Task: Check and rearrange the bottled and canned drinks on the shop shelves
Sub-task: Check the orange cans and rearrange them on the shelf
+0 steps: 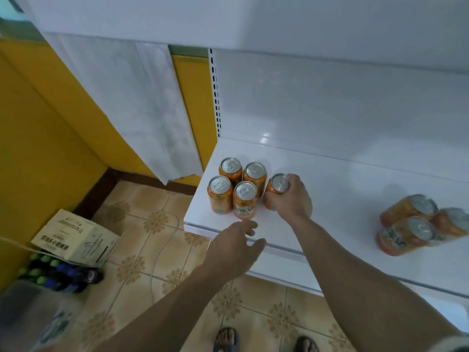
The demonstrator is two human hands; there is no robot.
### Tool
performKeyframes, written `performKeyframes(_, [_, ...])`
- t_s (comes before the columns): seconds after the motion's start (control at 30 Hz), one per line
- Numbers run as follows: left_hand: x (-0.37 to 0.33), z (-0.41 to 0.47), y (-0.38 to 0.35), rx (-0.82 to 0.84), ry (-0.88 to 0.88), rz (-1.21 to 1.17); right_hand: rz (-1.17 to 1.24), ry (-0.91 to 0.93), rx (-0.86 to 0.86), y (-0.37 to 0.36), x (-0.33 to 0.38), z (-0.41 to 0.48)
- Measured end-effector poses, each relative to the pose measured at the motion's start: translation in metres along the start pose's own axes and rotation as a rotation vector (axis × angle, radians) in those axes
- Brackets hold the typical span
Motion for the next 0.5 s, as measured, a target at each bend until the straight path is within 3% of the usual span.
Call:
performKeyframes(0.27, [-0.021, -0.01, -0.018, 0.001, -0.126, -0.256, 0.148, 0.132, -0.127, 0.08, 0.002, -0.085])
performKeyframes(0.4, [-0.069, -0.02, -0.009, -0.047, -0.303, -0.365, 0.155, 0.283, -0.225, 0.149, 0.02, -0.141])
performKeyframes(0.5, [-0.115, -0.035, -0.009, 0.01, -0.439, -0.527, 0.136, 0.44, -0.306, 0.195, 0.037, -0.181])
Point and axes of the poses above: each hand's wrist, its own z-axis towards the middle knuckle, its own y-axis out of the back of the hand, x = y × z, the point moved 10 cm from there along z, towards the middle knuckle, and after that the axes turned 12 degrees about -z, right-handed, at the moved point
